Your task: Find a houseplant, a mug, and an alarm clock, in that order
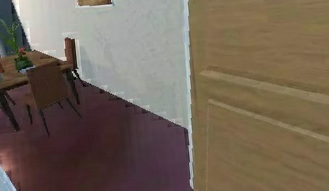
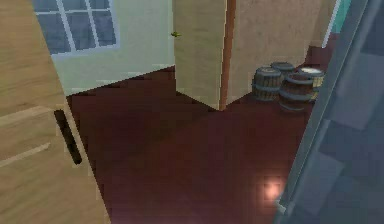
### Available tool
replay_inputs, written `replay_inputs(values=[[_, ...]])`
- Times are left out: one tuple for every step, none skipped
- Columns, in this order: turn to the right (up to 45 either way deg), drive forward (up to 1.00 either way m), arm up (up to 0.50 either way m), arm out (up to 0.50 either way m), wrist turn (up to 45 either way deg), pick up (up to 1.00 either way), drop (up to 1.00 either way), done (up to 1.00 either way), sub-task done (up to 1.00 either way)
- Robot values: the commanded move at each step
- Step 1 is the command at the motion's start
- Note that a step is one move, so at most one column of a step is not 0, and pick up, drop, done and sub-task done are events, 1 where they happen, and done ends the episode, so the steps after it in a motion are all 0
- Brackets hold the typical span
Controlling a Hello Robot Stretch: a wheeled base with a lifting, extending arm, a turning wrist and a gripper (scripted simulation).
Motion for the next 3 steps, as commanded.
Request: replay_inputs(values=[[0.0, 0.6, 0.0, 0.0, 0.0, 0.0, 0.0, 0.0, 0.0], [-39.0, 0.0, 0.0, 0.0, 0.0, 0.0, 0.0, 0.0, 0.0], [0.0, 1.0, 0.0, 0.0, 0.0, 0.0, 0.0, 0.0, 0.0]])
